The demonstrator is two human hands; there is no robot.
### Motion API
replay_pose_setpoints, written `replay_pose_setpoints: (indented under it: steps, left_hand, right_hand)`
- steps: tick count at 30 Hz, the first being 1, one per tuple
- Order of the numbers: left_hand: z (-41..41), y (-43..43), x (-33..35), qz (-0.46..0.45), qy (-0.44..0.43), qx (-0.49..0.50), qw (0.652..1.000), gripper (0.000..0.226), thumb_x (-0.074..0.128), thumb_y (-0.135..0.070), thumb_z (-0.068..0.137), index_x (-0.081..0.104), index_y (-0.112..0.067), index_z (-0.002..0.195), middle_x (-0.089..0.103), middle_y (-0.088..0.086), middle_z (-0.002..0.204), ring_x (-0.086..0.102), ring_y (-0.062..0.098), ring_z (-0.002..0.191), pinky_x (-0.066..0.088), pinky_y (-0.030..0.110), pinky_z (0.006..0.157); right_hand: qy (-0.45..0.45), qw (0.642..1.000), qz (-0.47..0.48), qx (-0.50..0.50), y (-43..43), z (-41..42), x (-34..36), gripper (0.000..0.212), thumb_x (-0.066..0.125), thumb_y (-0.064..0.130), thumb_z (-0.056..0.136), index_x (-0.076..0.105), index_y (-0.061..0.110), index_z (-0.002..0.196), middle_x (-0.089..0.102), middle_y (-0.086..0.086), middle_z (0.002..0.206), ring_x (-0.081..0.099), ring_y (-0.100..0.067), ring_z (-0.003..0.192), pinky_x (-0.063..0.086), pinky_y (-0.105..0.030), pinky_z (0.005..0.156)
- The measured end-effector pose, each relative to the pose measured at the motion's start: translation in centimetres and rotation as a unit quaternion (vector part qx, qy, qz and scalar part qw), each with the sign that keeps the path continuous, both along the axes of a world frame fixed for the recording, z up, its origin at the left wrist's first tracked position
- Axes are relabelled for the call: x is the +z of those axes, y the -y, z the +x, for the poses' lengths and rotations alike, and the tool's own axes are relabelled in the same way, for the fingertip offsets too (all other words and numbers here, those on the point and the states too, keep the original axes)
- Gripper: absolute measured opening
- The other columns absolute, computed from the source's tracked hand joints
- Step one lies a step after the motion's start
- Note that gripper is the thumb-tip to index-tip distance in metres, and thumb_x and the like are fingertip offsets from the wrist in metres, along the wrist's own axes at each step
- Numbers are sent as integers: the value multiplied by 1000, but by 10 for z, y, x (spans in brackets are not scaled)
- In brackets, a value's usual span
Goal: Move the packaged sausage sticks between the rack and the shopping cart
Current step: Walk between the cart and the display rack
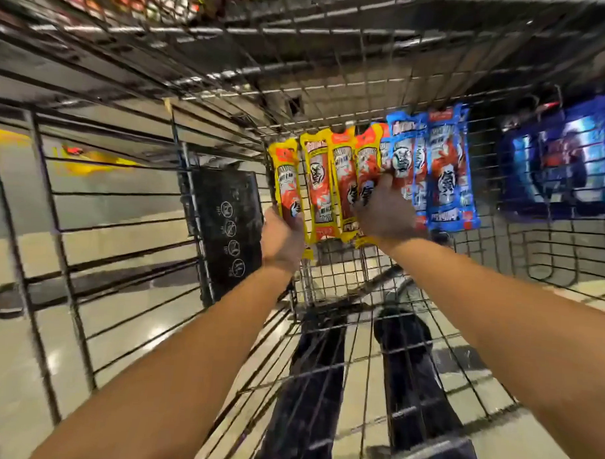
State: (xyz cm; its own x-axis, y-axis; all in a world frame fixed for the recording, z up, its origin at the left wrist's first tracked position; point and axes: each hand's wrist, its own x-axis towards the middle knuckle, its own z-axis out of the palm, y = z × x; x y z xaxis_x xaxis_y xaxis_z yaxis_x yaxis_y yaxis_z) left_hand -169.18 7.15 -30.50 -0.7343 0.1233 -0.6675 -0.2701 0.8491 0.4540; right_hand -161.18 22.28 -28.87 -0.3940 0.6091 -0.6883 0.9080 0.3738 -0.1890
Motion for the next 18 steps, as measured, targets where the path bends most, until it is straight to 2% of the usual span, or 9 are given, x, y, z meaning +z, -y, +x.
replay_pose_setpoints:
  steps: [2,4,6,8,12,16,18]
  left_hand:
    - [-4,-4,-16,20,-17,-19,999,36,56,-37,93,45,-17,122,66,3,112,63,24,98,49,31,83]
    - [-8,-11,-28,39,-18,-49,998,38,57,-41,90,43,-23,121,67,1,112,66,24,97,54,37,84]
    - [-14,-15,-39,37,-22,-69,997,38,60,-39,89,43,-23,119,67,3,111,67,26,95,57,39,82]
    - [-17,-16,-49,18,-36,-88,995,41,62,-35,89,46,-16,120,63,8,117,64,30,98,54,34,81]
    - [-17,-20,-64,-20,-51,-107,993,41,63,-31,91,46,-11,123,56,14,120,58,33,104,47,35,82]
    - [-17,-24,-68,-25,-24,-69,997,45,63,-32,91,44,-15,128,53,14,122,58,34,106,51,40,89]
    - [-18,-24,-66,-19,-3,-52,998,47,63,-32,91,44,-14,130,53,13,126,57,34,109,50,42,92]
  right_hand:
    - [-25,998,40,32,3,-1,-18,71,56,36,95,18,7,147,53,-23,133,64,-42,99,55,-47,79]
    - [-15,994,68,86,2,0,-32,73,55,34,96,12,9,150,42,-21,143,63,-42,102,56,-48,76]
    - [-9,989,90,115,-3,-1,-43,68,54,32,96,16,8,148,36,-18,148,62,-40,105,56,-47,75]
    - [-8,986,106,132,-4,-3,-53,58,53,28,97,22,10,144,32,-14,152,63,-38,103,56,-44,70]
    - [6,983,125,133,-5,-11,-66,40,47,16,100,28,15,135,38,-10,150,67,-32,84,49,-33,55]
    - [9,985,124,118,-5,-11,-67,34,49,24,100,34,16,130,44,-13,133,65,-31,84,47,-33,55]
    - [0,989,105,99,-2,-9,-63,40,49,30,100,34,17,135,44,-12,133,64,-32,92,48,-35,61]
